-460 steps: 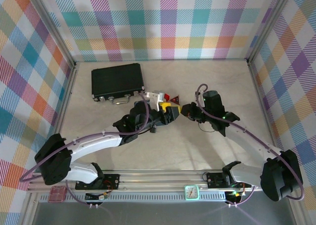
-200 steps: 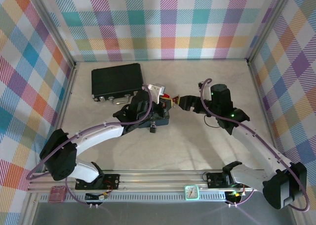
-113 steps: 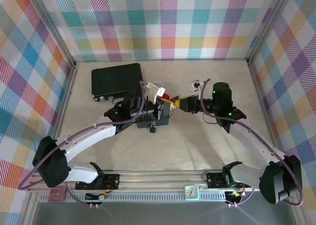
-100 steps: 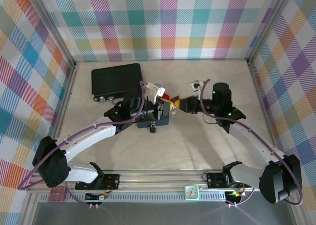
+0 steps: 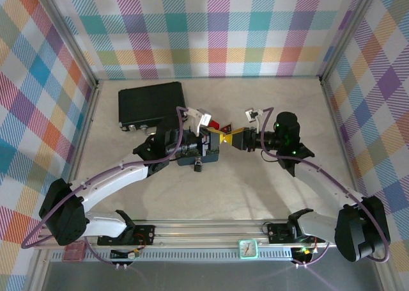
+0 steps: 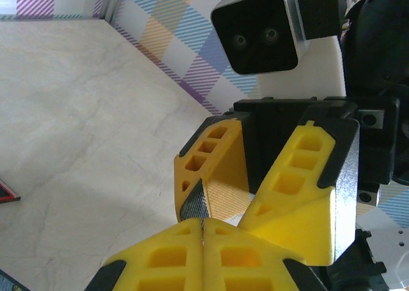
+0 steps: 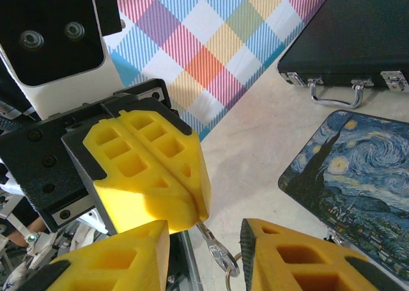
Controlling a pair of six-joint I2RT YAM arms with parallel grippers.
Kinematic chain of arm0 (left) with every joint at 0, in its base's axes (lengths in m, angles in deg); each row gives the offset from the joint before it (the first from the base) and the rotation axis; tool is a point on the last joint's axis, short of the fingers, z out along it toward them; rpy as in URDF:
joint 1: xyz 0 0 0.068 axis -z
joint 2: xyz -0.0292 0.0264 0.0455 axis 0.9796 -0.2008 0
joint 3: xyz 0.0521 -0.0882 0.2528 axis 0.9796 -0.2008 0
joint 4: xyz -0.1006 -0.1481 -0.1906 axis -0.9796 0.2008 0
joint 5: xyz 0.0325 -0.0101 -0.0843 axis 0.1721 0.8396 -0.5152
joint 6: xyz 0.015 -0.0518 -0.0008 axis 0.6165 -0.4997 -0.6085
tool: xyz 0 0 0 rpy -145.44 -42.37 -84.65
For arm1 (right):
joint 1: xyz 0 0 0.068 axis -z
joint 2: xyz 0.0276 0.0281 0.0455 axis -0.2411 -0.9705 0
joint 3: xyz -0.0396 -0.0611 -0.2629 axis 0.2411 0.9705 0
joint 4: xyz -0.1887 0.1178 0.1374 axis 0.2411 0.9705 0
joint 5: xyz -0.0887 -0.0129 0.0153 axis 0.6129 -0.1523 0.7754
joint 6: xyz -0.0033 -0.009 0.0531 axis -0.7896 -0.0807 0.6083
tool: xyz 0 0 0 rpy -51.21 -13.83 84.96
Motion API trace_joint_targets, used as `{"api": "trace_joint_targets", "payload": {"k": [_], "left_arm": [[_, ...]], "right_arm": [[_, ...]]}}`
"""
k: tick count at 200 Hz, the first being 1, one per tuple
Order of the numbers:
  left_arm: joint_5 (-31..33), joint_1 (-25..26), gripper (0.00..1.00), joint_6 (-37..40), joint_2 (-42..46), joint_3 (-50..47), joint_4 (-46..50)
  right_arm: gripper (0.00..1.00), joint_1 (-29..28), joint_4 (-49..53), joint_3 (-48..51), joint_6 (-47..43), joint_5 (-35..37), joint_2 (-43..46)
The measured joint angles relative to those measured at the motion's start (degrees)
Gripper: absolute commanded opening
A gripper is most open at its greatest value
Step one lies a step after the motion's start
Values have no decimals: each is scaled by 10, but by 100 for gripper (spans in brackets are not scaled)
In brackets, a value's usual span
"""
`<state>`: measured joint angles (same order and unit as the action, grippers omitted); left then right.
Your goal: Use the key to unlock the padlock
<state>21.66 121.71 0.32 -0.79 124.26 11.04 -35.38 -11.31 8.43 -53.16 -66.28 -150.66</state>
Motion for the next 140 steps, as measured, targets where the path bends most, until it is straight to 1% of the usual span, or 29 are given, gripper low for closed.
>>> {"api": "trace_joint_targets", "payload": {"k": [40,53,72,103,122,136,140], "left_arm": [[1,0,0,-3,4,-3,-2],[2,0,0,-5,9,-6,-3],[4,0,0,-13,14,-10,-7],[0,0,0,-27,14,-12,-13],[-3,0,0,-33,13,-16,-16],[-3,0,0,-39,12,-19,-17],[-3,0,0,-40,12,-20,-17]], "right_arm": [[38,0,-19,26,12,0,0],[37,0,-22,29,18,-2,0],[31,0,-34,30,25,-9,-2],[29,0,-57,30,40,-19,-13],[23,0,-72,30,46,-21,-19],[15,0,-88,30,53,-26,-26],[14,0,-92,30,55,-28,-27]]}}
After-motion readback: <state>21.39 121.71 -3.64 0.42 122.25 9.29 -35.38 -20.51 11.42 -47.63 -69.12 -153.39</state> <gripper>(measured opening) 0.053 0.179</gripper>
